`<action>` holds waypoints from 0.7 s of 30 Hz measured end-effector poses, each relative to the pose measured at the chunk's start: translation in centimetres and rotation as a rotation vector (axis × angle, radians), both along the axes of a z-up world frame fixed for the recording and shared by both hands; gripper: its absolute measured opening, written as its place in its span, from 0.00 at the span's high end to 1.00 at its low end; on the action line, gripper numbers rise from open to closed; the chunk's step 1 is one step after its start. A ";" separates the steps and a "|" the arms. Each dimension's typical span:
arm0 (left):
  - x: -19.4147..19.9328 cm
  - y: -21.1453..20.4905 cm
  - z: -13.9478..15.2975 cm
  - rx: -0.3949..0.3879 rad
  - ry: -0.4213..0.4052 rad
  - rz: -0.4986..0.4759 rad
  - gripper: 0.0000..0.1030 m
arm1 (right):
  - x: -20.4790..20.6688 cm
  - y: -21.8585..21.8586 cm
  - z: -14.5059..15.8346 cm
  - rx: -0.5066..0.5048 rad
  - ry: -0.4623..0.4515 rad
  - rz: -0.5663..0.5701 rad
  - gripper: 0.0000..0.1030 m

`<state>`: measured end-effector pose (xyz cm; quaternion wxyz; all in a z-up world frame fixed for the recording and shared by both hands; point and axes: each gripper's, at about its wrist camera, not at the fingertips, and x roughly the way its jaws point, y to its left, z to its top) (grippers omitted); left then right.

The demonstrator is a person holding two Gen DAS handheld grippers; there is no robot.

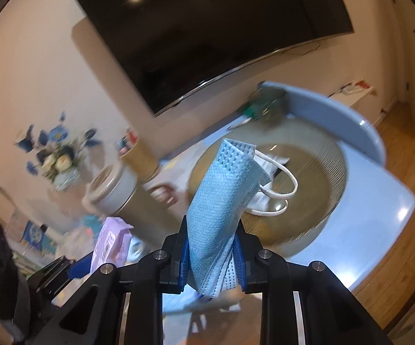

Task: Organize soft objects
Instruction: 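Carry the wipes pack and mask to the glass plate and release both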

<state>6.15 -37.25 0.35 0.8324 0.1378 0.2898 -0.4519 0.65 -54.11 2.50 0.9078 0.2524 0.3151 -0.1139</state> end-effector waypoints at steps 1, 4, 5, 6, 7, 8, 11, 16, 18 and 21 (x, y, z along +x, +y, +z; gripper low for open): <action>0.2 -0.8 0.1 -0.003 0.001 0.004 0.66 | 0.4 -0.8 0.3 -0.009 0.006 -0.013 0.76; 0.7 -4.2 0.1 -0.005 -0.010 0.046 0.66 | 1.8 -3.4 0.7 -0.013 0.042 -0.042 0.76; 0.6 -5.3 0.0 -0.004 -0.019 0.051 0.66 | 2.4 -4.4 0.6 -0.006 0.067 -0.052 0.76; 0.6 -6.2 -0.1 -0.002 -0.023 0.058 0.66 | 2.8 -5.3 0.3 0.004 0.098 -0.060 0.76; 0.8 -7.0 -0.3 0.003 -0.022 0.066 0.66 | 3.5 -6.4 -0.2 0.020 0.138 -0.061 0.76; 1.1 -8.0 -0.6 0.002 -0.016 0.071 0.66 | 3.8 -7.2 -0.6 0.040 0.154 -0.058 0.76; 2.4 -9.9 -1.2 0.006 -0.030 0.085 0.64 | 5.0 -9.7 -1.9 0.102 0.192 -0.048 0.76; 3.4 -11.6 -2.2 0.032 -0.065 0.105 0.45 | 6.1 -11.6 -3.2 0.156 0.273 -0.025 0.59; 3.4 -11.8 -2.2 0.023 -0.074 0.106 0.21 | 6.0 -12.0 -3.4 0.157 0.282 -0.026 0.39; 3.0 -11.9 -2.2 0.010 -0.081 0.093 0.21 | 5.4 -12.5 -3.1 0.155 0.262 -0.028 0.31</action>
